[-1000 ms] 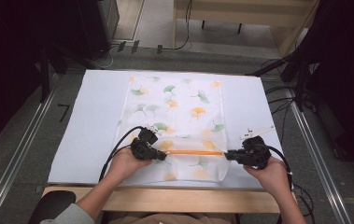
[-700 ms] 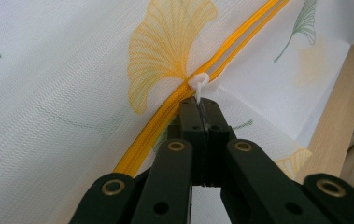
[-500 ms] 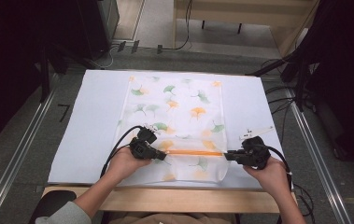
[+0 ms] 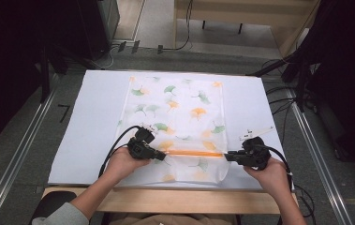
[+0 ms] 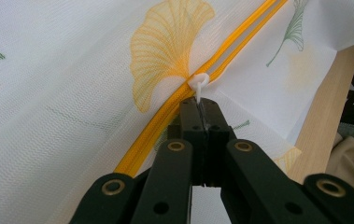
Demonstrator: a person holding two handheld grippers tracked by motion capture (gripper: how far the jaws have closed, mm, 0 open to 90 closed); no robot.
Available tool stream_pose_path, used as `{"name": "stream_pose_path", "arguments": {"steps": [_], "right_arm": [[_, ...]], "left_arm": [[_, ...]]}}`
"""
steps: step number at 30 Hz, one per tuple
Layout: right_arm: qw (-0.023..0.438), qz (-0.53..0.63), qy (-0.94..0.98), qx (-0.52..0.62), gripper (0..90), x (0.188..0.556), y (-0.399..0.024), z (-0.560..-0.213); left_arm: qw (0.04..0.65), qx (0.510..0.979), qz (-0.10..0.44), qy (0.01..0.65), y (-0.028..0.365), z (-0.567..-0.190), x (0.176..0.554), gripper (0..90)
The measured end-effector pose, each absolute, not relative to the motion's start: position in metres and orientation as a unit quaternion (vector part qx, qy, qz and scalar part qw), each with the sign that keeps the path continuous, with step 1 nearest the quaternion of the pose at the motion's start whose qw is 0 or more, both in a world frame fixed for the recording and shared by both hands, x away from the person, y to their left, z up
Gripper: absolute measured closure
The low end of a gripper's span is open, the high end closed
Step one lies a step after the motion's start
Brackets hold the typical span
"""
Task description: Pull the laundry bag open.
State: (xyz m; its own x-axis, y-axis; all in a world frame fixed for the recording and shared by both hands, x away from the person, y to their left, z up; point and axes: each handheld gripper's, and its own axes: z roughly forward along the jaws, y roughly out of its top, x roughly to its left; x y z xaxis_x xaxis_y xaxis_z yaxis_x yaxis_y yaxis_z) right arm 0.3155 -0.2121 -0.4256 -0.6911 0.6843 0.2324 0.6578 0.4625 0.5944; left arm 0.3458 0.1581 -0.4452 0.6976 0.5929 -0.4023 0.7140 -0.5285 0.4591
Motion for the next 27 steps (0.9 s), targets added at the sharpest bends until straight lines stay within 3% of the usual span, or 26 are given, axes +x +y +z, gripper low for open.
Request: {"name": "stream_pose_path", "arguments": {"steps": [16, 27], "right_arm": [[0.018, 0.34, 0.852, 0.397, 85.6, 0.318, -0.217, -0.426], [0.018, 0.34, 0.852, 0.398, 85.6, 0.319, -0.218, -0.426]], "left_arm": [[0.294, 0.868, -0.096, 0.388, 0.193, -0.443, 0.342, 90.0], [0.298, 0.864, -0.099, 0.393, 0.195, -0.444, 0.343, 90.0]]}}
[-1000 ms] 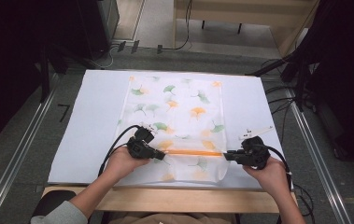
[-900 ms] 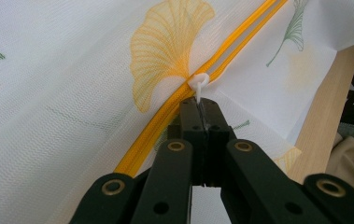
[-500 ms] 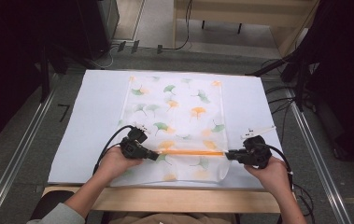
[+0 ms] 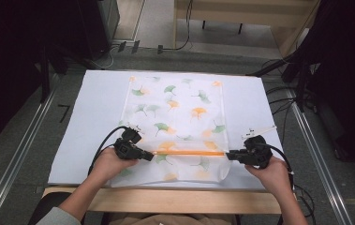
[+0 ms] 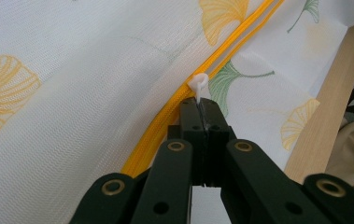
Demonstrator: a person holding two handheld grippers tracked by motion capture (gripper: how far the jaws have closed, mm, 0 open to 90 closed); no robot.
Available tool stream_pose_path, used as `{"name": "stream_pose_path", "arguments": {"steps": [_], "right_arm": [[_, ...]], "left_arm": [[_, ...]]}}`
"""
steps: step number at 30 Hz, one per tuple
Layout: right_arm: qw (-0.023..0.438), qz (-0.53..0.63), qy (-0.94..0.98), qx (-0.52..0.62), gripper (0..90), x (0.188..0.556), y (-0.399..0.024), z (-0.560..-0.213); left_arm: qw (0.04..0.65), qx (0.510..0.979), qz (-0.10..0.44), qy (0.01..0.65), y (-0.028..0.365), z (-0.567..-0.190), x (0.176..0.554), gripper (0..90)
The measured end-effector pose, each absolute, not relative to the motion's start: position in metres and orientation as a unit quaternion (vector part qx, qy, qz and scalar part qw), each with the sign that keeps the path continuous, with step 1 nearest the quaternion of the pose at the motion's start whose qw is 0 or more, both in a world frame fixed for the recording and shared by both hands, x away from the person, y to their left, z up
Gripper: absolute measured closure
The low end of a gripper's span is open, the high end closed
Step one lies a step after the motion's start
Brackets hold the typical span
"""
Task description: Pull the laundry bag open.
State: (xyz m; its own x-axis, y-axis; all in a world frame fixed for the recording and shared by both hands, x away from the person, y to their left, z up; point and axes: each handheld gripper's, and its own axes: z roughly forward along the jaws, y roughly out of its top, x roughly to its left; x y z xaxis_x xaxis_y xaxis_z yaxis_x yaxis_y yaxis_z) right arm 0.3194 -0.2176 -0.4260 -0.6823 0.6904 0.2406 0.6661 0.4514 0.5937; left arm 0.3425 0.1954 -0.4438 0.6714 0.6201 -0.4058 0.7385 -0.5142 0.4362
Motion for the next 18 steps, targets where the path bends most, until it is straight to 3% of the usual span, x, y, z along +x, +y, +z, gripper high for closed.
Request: {"name": "stream_pose_path", "arguments": {"steps": [18], "right_arm": [[0.016, 0.341, 0.85, 0.401, 85.5, 0.3193, -0.2195, -0.4253]], "left_arm": [[0.288, 0.864, -0.108, 0.399, 0.1956, -0.4468, 0.3437, 90.0]]}}
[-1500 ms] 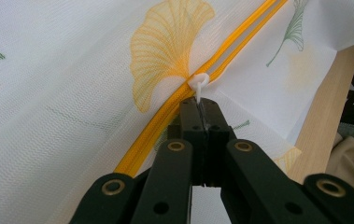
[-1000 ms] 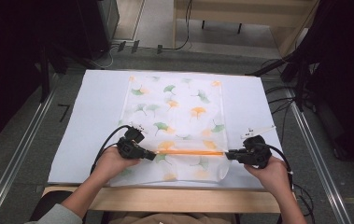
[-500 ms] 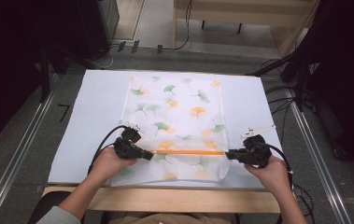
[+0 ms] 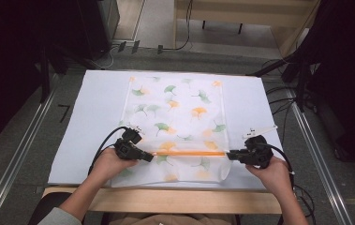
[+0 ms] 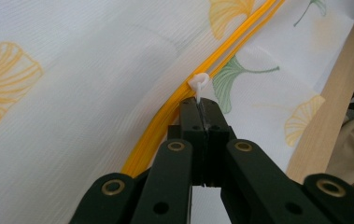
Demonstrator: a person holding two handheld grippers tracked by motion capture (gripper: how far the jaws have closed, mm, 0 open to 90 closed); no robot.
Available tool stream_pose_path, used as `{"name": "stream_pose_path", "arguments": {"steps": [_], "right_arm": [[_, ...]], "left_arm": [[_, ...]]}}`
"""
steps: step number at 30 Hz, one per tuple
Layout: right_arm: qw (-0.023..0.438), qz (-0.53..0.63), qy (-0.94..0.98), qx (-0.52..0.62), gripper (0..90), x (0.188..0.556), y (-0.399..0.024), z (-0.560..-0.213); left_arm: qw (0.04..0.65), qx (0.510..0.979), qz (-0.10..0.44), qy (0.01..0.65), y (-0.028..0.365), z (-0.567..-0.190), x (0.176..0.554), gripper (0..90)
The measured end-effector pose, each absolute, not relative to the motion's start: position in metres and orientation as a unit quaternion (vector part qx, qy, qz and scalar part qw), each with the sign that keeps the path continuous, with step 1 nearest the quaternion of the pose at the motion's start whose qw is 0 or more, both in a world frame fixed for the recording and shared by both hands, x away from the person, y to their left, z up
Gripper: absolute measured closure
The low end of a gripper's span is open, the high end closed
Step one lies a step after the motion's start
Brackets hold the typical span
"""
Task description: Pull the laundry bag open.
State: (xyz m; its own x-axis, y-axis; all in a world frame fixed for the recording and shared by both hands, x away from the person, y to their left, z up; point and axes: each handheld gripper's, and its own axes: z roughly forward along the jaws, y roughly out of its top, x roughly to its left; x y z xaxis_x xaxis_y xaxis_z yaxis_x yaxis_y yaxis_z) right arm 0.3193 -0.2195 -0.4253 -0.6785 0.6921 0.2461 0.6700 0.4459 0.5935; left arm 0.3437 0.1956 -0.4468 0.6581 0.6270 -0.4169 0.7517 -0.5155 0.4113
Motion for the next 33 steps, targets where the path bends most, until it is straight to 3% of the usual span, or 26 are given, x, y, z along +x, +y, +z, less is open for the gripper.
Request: {"name": "stream_pose_path", "arguments": {"steps": [16, 33], "right_arm": [[0.015, 0.341, 0.852, 0.397, 85.5, 0.325, -0.217, -0.426], [0.014, 0.335, 0.856, 0.394, 85.4, 0.328, -0.213, -0.427]], "left_arm": [[0.286, 0.855, -0.097, 0.422, 0.228, -0.442, 0.338, 90.0], [0.29, 0.85, -0.1, 0.428, 0.231, -0.443, 0.34, 90.0]]}}
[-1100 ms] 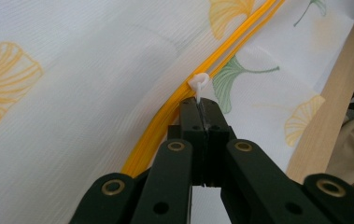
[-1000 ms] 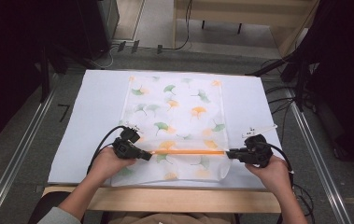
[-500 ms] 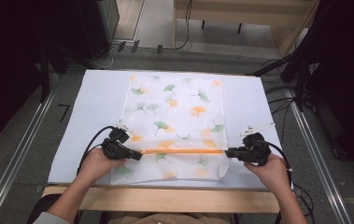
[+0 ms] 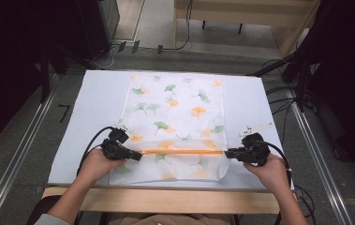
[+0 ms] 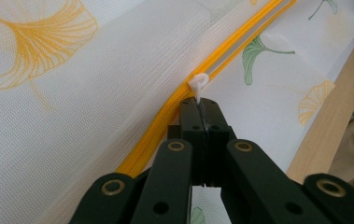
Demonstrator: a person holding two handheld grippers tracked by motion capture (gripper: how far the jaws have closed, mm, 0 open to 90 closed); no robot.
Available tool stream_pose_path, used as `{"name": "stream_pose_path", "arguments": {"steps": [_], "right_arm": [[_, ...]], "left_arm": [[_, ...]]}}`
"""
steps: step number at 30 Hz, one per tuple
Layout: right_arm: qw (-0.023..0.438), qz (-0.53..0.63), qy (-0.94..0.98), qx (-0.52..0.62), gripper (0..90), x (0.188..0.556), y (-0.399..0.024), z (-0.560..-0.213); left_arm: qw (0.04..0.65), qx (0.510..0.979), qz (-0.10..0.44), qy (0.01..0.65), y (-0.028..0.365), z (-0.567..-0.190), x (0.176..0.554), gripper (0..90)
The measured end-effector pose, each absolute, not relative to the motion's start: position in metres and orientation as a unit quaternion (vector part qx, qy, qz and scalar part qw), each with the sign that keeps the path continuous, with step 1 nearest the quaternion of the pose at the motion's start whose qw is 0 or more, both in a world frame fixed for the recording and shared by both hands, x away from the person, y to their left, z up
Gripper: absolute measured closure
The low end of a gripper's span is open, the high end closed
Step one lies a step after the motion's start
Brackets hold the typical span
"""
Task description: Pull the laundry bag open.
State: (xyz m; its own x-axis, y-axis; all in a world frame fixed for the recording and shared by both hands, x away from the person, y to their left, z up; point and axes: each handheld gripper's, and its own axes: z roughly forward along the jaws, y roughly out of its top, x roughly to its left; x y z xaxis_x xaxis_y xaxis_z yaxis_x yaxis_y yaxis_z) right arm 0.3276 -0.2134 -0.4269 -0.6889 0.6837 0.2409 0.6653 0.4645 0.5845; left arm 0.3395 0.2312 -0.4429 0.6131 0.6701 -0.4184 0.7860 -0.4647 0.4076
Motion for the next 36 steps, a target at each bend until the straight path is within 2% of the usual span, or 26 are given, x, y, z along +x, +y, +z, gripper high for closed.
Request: {"name": "stream_pose_path", "arguments": {"steps": [36], "right_arm": [[0.008, 0.33, 0.859, 0.392, 85.3, 0.328, -0.212, -0.428]], "left_arm": [[0.285, 0.842, -0.103, 0.445, 0.258, -0.441, 0.338, 90.0]]}}
